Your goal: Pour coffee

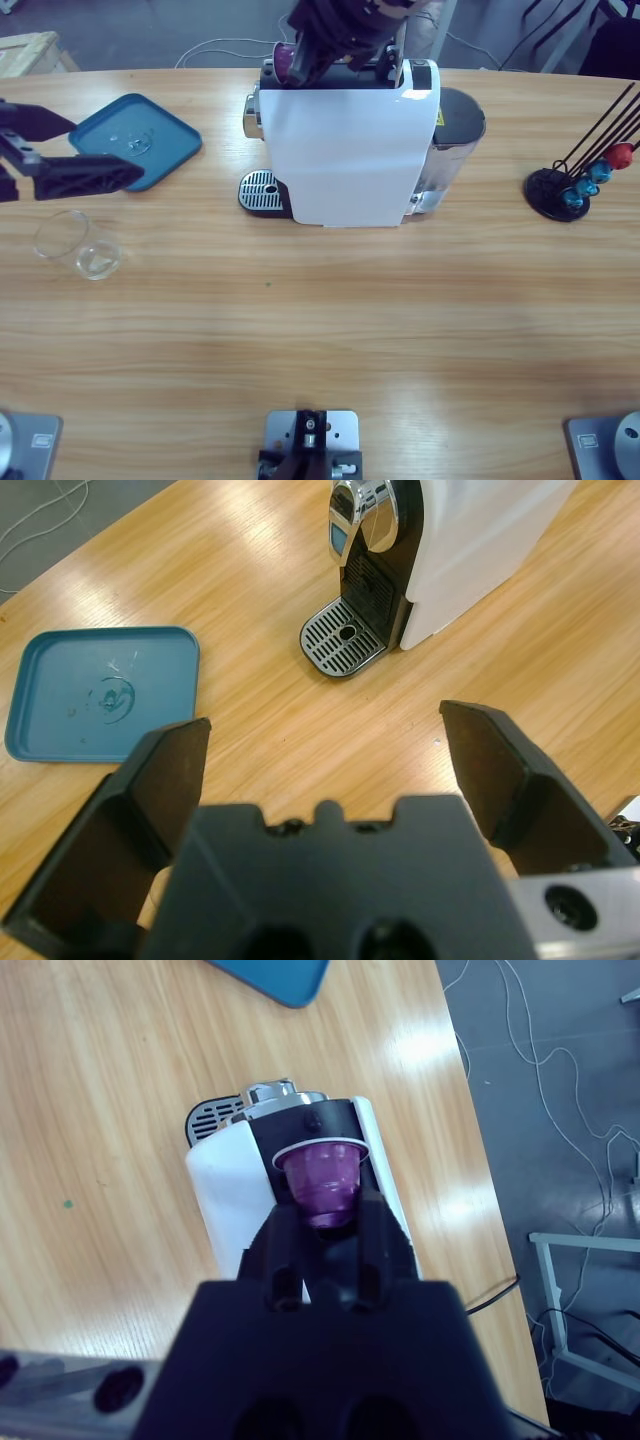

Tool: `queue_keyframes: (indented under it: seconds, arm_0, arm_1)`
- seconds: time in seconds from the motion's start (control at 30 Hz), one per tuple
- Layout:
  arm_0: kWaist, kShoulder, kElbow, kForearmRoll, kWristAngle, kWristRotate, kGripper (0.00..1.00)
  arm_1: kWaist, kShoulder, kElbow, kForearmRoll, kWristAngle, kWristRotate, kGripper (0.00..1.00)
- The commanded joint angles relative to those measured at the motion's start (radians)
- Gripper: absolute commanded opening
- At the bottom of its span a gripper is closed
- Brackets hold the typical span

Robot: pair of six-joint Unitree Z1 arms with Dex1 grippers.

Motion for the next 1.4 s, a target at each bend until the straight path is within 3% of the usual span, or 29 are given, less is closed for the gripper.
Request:
queue_keyframes:
  seconds: [0.03,0.07,0.13,0.37,0.4,0.47,0.5,0.53,0.6,0.7,0.77,0.93,1.07,1.23,1.4]
  arm_0:
    - [-0.011,0.027,0.040,-0.014,-0.010,-0.011,0.996]
    - [-0.011,0.028,0.040,-0.017,-0.010,-0.011,0.996]
    - [-0.010,0.028,0.040,-0.018,-0.010,-0.013,0.996]
    - [-0.011,0.020,0.038,-0.019,-0.010,-0.013,0.996]
    - [-0.011,0.018,0.037,-0.019,-0.010,-0.013,0.996]
    - [-0.011,0.010,0.032,-0.019,-0.009,-0.012,0.996]
    - [-0.011,0.005,0.032,-0.019,-0.009,-0.012,0.996]
    - [-0.010,0.004,0.031,-0.019,-0.009,-0.011,0.996]
    - [-0.011,-0.003,0.029,-0.019,-0.010,-0.013,0.996]
    - [-0.011,-0.018,0.028,-0.018,-0.012,-0.013,0.996]
    - [-0.011,-0.031,0.028,-0.018,-0.012,-0.012,0.996]
    - [-0.011,-0.041,0.024,-0.018,-0.012,-0.012,0.996]
    - [-0.017,-0.059,0.011,-0.018,-0.011,-0.013,0.996]
    - [-0.035,-0.062,0.012,-0.016,-0.012,-0.013,0.996]
    - [-0.039,-0.055,0.021,-0.016,-0.012,-0.013,0.996]
  arm_1:
    - [-0.018,0.049,0.038,0.018,-0.021,0.006,0.758]
    - [-0.019,0.044,0.039,0.018,-0.022,0.007,0.899]
    - [-0.020,0.034,0.040,0.018,-0.022,0.007,0.991]
    - [-0.017,-0.034,-0.006,0.015,-0.050,0.053,0.996]
    - [-0.008,-0.051,-0.018,0.015,-0.049,0.076,0.925]
    - [0.028,-0.099,-0.031,0.030,-0.019,0.172,0.294]
    - [0.052,-0.118,-0.042,0.063,-0.013,0.243,0.043]
    - [0.073,-0.140,-0.045,0.095,-0.013,0.273,0.000]
    - [0.114,-0.215,0.008,0.078,-0.004,0.403,0.000]
    - [0.138,-0.310,0.171,0.064,-0.115,0.737,0.000]
    - [0.138,-0.385,0.284,0.041,-0.142,0.878,0.000]
    - [0.134,-0.541,0.514,-0.101,-0.309,1.135,0.000]
    - [0.065,-0.477,0.507,-0.196,-0.372,1.201,0.000]
    - [-0.074,-0.319,0.463,-0.377,-0.246,1.323,0.000]
    - [-0.093,-0.271,0.440,-0.463,-0.165,1.342,0.000]
